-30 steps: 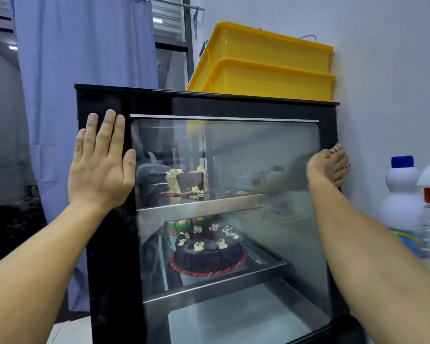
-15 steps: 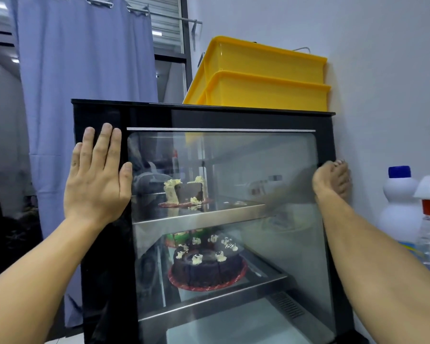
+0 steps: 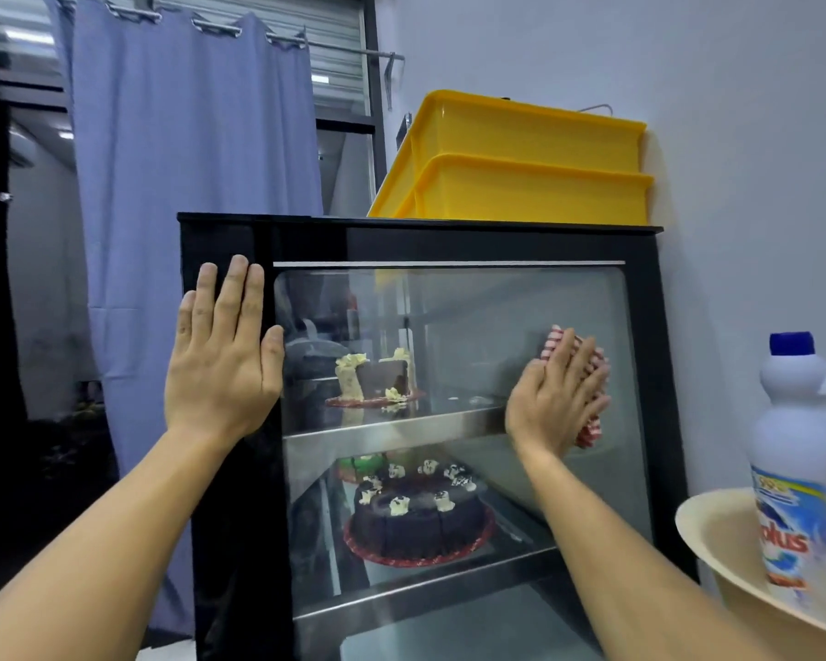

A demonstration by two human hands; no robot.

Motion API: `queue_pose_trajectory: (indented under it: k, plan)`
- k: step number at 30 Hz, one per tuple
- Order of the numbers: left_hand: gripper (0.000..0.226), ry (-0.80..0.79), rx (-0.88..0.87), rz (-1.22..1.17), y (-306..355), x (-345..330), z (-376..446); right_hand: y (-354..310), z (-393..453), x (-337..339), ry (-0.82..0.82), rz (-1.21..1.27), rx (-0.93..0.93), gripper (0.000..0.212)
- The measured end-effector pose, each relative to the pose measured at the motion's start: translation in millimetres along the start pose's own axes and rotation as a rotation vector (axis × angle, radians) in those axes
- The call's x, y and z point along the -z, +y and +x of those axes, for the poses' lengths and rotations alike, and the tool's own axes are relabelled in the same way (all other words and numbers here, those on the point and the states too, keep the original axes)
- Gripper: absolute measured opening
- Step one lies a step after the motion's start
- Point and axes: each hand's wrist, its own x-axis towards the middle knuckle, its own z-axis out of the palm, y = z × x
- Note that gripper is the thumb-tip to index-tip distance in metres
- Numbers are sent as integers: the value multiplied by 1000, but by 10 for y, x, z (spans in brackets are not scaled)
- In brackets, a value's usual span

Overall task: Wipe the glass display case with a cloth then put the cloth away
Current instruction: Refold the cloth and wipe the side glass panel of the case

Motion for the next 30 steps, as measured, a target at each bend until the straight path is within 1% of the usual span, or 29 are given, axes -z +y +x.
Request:
queue_pose_trajectory:
  k: [1, 2, 3, 4, 5, 7, 8, 9, 10, 11, 14, 15, 16, 17, 19, 20, 21, 22, 23, 24, 25, 26, 28, 29, 30]
  plan:
    - [68, -2, 1, 7, -4, 0, 6, -74, 138, 33, 18, 34, -148, 70]
    - [67, -5, 1, 13, -8, -2, 4, -208, 255, 52, 23, 66, -250, 72]
    - [67, -6, 0, 17, -10, -7, 10, -393, 290, 46, 21, 81, -262, 74]
    - [67, -9, 0, 17, -19, -8, -5, -574, 202, -1, 18, 63, -162, 75]
    - [67, -13, -4, 11, -19, -9, 4, -704, 45, -61, 17, 26, 27, 76]
    - [67, -26, -9, 1, -32, -10, 1, -782, -399, -184, -54, -88, 498, 74]
    - [67, -24, -12, -2, -41, -10, 4, -730, -561, -202, -88, -164, 684, 72]
    - [67, -23, -12, -3, -42, -11, 7, -648, -596, -190, -118, -213, 797, 71]
    - [67, -27, -9, -3, -41, -10, 2, -562, -530, -174, -133, -224, 825, 69]
    - [67, -31, -8, -1, -33, -10, -7, -493, -440, -159, -113, -216, 765, 68]
    - [67, -37, -18, -7, -23, 14, 7, -514, -197, -159, -2, -179, 487, 68]
    - [67, -41, -25, -11, -24, 26, 10, -618, -195, -197, 21, -158, 457, 69]
    - [67, -41, -34, -12, -31, 34, 23, -780, -259, -248, 39, -136, 477, 70]
    - [67, -44, -44, -15, -36, 34, 35, -928, -380, -299, 42, -111, 548, 70]
    - [66, -70, -60, -41, -53, 57, 40, -1028, -762, -402, -29, -77, 829, 68]
    - [66, -80, -79, -57, -82, 79, 59, -952, -966, -428, -74, -85, 985, 66]
    - [66, -103, -110, -62, -141, 114, 94, -795, -1106, -433, -104, -105, 1103, 64]
    - [65, -146, -170, -53, -225, 154, 142, -574, -1186, -417, -114, -128, 1158, 63]
    - [64, -192, -244, -31, -327, 204, 234, -383, -1172, -377, -106, -145, 1150, 63]
    - [63, -231, -319, 5, -437, 265, 329, -240, -1093, -328, -86, -144, 1091, 64]
    - [63, -265, -391, 48, -538, 334, 430, -164, -962, -301, -54, -140, 990, 65]
    - [64, -296, -458, 91, -615, 396, 524, -176, -823, -286, -23, -135, 844, 66]
    - [67, -344, -540, 165, -678, 462, 611, -494, -640, -307, 46, -69, 508, 67]
    - [68, -354, -547, 177, -662, 467, 622, -774, -653, -348, 71, -23, 407, 68]
    - [68, -355, -535, 172, -636, 476, 619, -1063, -751, -406, 78, -2, 412, 69]
